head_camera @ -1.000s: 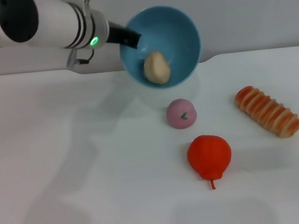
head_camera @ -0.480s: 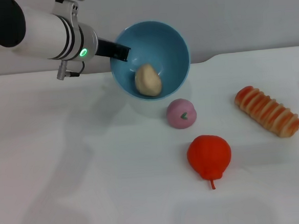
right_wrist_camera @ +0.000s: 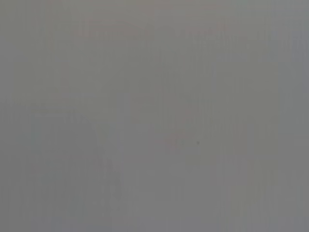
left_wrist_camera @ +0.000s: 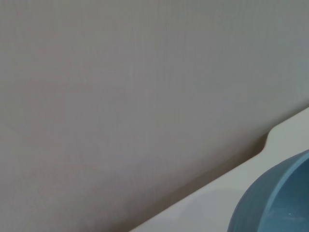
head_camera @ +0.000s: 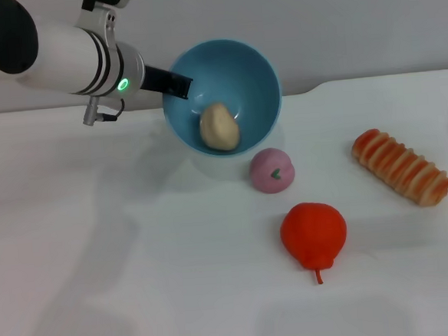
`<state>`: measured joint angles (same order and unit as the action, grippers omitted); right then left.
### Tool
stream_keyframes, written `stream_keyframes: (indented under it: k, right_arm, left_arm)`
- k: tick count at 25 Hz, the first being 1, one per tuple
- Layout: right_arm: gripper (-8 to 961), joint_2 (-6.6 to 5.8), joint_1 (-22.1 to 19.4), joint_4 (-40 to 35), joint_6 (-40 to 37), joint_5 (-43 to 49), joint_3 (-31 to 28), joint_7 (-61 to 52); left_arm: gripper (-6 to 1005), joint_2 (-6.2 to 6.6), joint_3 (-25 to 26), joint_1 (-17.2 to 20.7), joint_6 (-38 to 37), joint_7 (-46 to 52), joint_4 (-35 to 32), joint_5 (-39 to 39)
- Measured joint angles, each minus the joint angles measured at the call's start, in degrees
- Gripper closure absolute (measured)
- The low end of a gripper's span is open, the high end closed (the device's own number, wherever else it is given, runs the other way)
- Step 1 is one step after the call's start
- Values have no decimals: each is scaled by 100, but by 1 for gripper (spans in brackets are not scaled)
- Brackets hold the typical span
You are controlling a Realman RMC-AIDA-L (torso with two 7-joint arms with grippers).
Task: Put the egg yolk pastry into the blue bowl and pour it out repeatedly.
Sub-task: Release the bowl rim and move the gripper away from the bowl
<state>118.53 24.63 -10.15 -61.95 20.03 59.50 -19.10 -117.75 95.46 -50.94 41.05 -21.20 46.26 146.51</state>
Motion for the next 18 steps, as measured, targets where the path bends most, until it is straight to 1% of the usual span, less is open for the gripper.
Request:
stream_keyframes:
  k: [6, 18]
  right_arm:
    - [444, 3, -2, 4, 0, 0, 0, 3]
    - [445, 3, -18, -3, -1, 0, 0, 4]
  left_arm:
    - [1001, 3, 142, 12, 60, 11, -67, 0]
    - [1000, -16, 145, 1, 94, 11, -113, -3]
